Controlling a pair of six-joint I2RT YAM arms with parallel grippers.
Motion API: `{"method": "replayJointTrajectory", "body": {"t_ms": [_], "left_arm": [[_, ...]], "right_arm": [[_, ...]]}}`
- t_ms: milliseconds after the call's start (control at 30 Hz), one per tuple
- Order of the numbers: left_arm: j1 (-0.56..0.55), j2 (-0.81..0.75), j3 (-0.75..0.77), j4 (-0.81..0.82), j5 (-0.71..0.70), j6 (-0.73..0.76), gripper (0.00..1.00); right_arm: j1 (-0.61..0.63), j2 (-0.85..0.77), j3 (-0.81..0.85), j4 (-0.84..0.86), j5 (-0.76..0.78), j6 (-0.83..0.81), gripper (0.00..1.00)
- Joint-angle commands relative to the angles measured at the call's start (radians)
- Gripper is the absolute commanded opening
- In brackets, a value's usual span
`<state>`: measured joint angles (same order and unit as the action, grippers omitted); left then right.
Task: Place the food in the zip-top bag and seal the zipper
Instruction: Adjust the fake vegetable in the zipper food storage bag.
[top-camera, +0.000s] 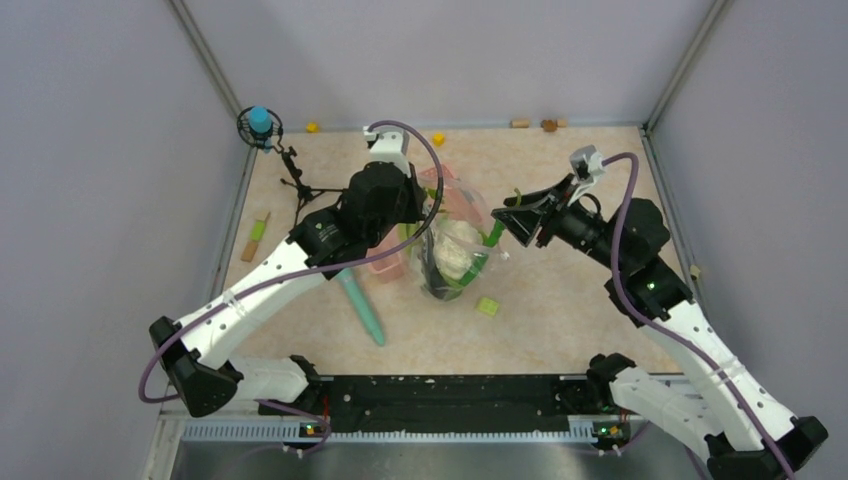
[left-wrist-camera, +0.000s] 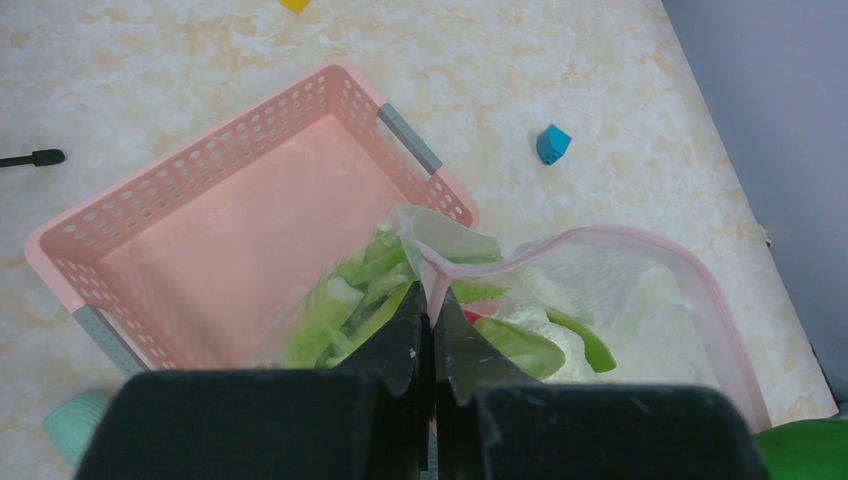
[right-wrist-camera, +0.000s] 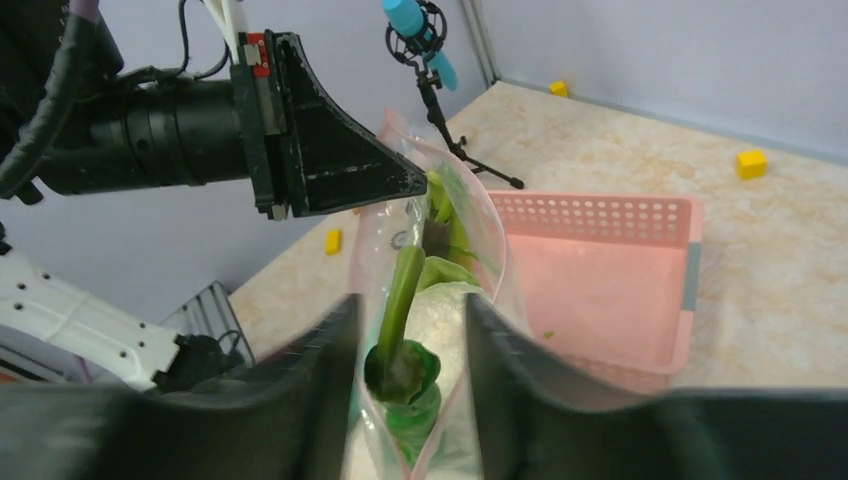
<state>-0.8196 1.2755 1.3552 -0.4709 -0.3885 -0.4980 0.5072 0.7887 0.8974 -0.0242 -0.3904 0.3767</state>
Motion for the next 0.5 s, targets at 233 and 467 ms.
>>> {"method": "replayJointTrajectory", "body": {"t_ms": [233,467], "left_arm": [[0.007,0.013,0.080,0.028,0.002,-0.025,0.00],[0.008,0.058,0.157,0.007,-0.002,-0.060,0.00]], "right_arm": [[0.126,0.099,0.048,0.043,-0.181,-0.142,0.00],[0.375,0.199,0.093,-0.120,0.177,-0.386,0.00]]}}
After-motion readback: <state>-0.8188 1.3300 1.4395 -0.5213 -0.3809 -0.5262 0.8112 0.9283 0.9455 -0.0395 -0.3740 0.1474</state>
